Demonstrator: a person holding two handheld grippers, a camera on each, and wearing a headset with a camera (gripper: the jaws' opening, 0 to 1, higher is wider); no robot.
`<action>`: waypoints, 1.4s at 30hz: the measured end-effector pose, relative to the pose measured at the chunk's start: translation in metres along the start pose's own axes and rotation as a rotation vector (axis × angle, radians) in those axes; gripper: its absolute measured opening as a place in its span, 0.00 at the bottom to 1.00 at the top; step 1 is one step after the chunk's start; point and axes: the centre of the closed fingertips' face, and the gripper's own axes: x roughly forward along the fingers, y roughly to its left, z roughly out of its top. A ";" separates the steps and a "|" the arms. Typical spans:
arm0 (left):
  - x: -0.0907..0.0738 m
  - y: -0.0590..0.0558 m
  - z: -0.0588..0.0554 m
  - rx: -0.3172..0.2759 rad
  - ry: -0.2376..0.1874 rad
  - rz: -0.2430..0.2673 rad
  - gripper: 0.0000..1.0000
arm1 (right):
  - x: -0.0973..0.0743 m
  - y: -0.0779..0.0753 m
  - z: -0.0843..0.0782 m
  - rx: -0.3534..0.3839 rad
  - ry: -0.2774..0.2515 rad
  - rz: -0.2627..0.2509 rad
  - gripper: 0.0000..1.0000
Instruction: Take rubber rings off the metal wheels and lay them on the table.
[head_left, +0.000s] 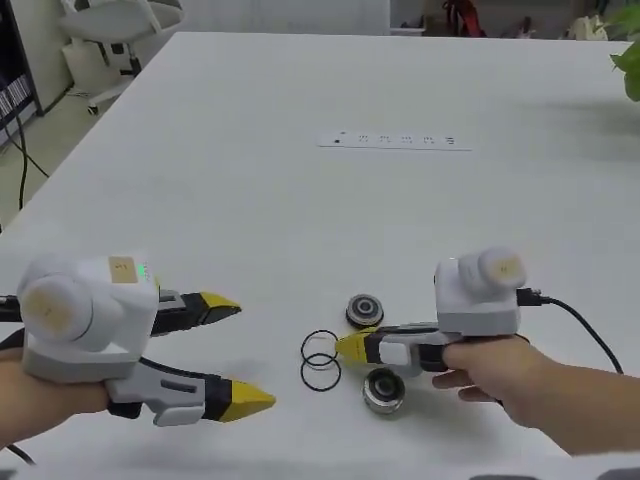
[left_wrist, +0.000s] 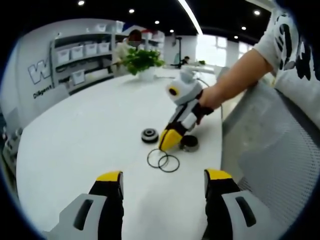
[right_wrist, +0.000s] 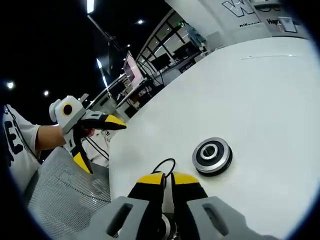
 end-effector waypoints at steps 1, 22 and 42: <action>0.000 0.000 0.000 0.000 0.000 0.000 0.66 | 0.000 0.000 0.000 -0.002 -0.002 0.000 0.04; 0.002 0.007 0.016 0.010 -0.013 0.006 0.65 | -0.026 0.009 0.032 -0.046 -0.085 0.019 0.18; 0.016 0.011 0.040 0.029 -0.025 -0.006 0.65 | -0.066 -0.014 0.056 -0.184 -0.128 -0.065 0.22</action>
